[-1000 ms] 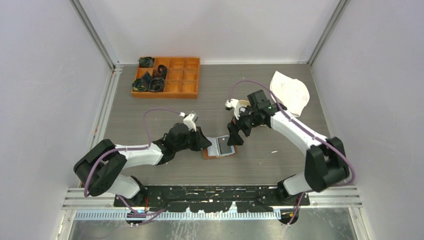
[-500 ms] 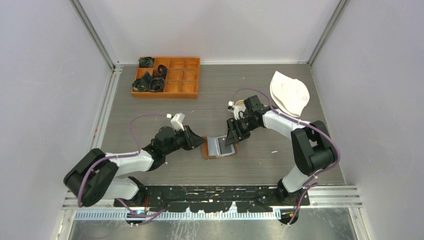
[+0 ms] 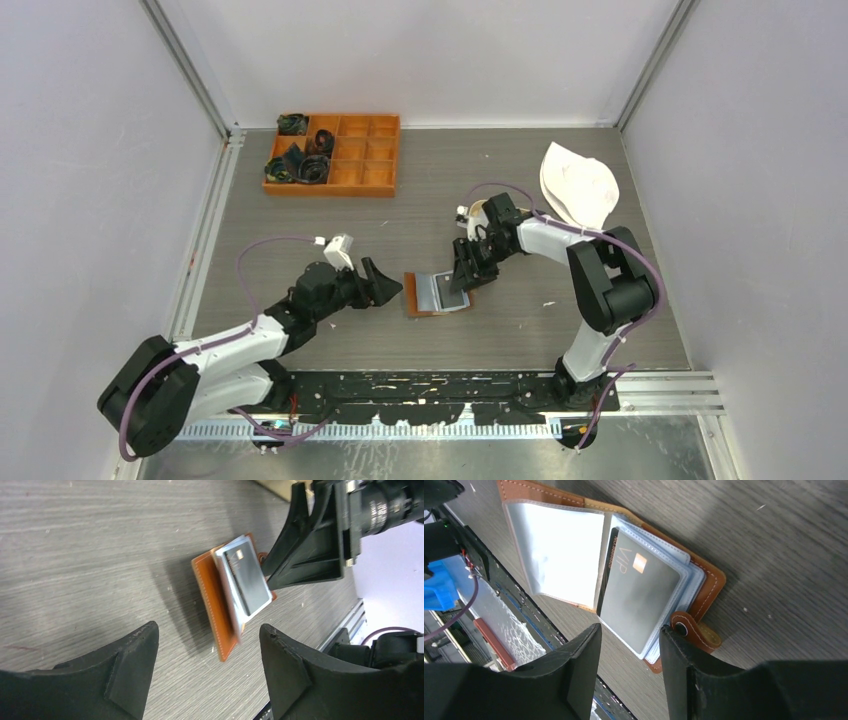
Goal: Put the credit cards into the card holder
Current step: Insert the credit card into the card holder.
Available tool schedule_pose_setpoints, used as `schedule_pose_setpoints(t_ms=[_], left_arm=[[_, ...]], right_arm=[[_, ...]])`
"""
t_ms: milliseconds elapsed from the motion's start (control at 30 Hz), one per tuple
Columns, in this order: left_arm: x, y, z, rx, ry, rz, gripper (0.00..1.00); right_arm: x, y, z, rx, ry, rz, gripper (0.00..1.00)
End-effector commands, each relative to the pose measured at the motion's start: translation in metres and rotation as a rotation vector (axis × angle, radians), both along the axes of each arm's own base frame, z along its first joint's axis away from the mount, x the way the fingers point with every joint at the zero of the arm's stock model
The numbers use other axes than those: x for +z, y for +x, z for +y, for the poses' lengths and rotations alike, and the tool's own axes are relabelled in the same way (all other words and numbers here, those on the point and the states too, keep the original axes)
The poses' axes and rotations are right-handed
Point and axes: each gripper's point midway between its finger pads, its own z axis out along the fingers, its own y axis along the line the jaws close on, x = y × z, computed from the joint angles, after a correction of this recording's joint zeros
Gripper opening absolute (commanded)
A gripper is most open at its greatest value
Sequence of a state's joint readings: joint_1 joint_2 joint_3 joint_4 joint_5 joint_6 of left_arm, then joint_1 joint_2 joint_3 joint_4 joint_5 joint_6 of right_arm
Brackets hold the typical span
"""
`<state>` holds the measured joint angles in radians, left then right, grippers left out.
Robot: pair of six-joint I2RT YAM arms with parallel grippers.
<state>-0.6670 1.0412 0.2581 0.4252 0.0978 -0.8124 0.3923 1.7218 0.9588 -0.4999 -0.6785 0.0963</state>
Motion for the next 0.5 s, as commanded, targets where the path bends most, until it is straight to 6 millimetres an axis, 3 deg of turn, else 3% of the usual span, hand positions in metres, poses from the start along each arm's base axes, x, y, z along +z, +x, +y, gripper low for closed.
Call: schedule_pose_setpoints(t_ms=[0,267,467], left_arm=[[0.0,0.0,-0.01,-0.018,0.01,0.056,0.73],[-0.014,-0.006,-0.045,-0.09,0.042,0.108,0.73],[-0.022,-0.003,-0.052,-0.095,0.066,0.129,0.65]], right_arm=[[0.007,0.016,0.004,-0.023,0.0,-0.023,0.52],[0.01,0.012,0.009,-0.011,0.036,0.004,0.49],[0.022,0.01,0.016,-0.008,0.107,0.02,0.45]])
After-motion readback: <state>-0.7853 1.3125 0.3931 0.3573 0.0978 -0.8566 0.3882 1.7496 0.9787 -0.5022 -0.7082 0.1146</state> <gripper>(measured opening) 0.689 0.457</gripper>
